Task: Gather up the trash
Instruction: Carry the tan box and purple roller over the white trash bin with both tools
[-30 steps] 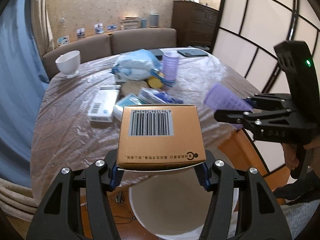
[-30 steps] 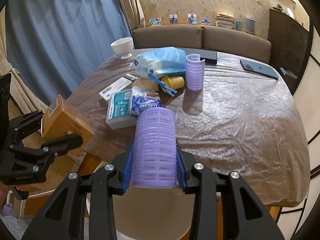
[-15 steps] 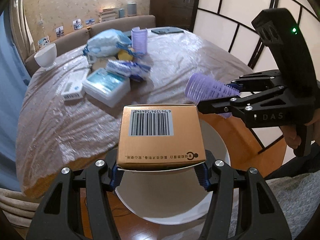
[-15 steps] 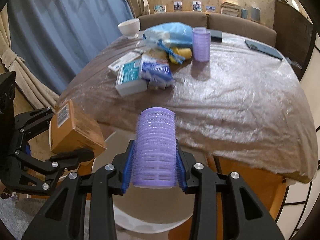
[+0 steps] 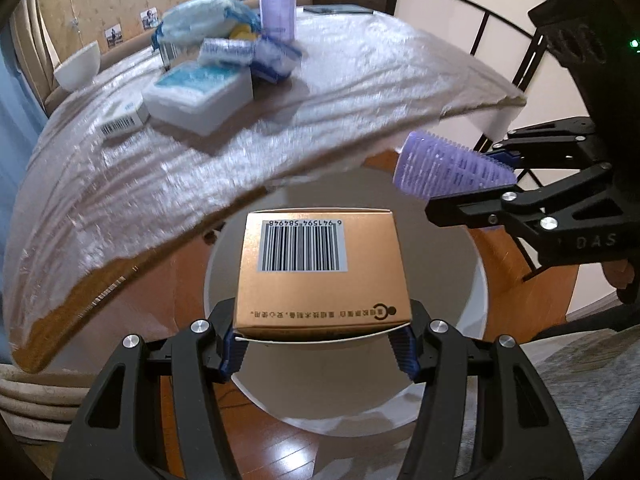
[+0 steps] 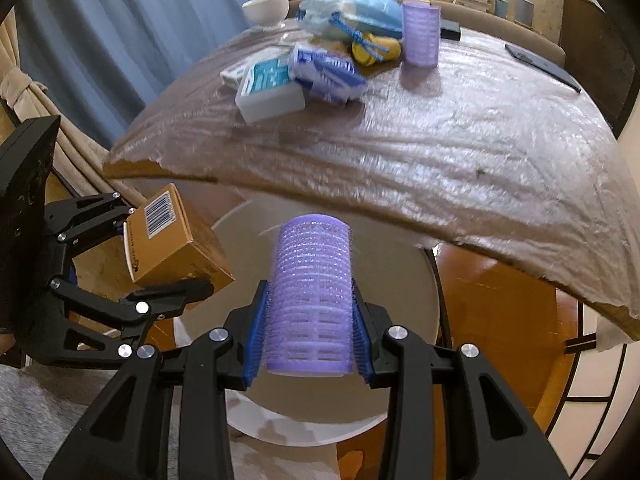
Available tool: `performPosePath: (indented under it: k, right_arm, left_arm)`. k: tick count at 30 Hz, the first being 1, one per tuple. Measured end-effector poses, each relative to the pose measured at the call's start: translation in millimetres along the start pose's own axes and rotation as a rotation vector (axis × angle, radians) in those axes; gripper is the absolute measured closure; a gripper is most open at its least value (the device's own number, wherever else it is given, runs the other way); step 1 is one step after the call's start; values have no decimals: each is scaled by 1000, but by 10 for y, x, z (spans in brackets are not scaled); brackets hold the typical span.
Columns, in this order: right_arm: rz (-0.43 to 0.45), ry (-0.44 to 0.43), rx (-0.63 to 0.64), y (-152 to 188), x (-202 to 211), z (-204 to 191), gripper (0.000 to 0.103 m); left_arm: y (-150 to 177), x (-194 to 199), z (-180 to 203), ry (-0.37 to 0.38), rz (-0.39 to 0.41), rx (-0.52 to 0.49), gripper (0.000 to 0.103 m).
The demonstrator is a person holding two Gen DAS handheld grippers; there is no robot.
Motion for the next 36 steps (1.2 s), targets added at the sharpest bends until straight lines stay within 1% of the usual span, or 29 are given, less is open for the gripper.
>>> performPosePath:
  k: [4,12,18,25,33,36]
  right_arm:
    - [-30,7,-8,115,-113,40,66]
    - [-61,24,-16,265,-275,99,66]
    - [-78,37,-17,354,-360,137,66]
    - [-96,56,-30,456,-492,185,66]
    - [-97,75,-41,426,-598,290,66]
    - [-97,82,-37,422,-583,287,66]
  left_arm:
    - [96,-108,-20,-6,-26,-1,44]
    - [248,-322,-67,-31,-70,-8,44]
    - [274,-501,-82,-47,-93,-16,44]
    - [336,-616,-67,-46,-111,-26,44]
    - [361,-686,-22,-51,-121,-66,44]
    - [369,-679,-62,-58,-121,-76,44]
Point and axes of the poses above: each gripper's, at about its wrist camera, not at the fingertips, and x roughly against the way its jaws point, z to its right, y to its underside, the point moved 8 cm from there along -x, roughly the way its jaws point, and after that the axes turned 14 degrees about z, right-handed, at the moved point
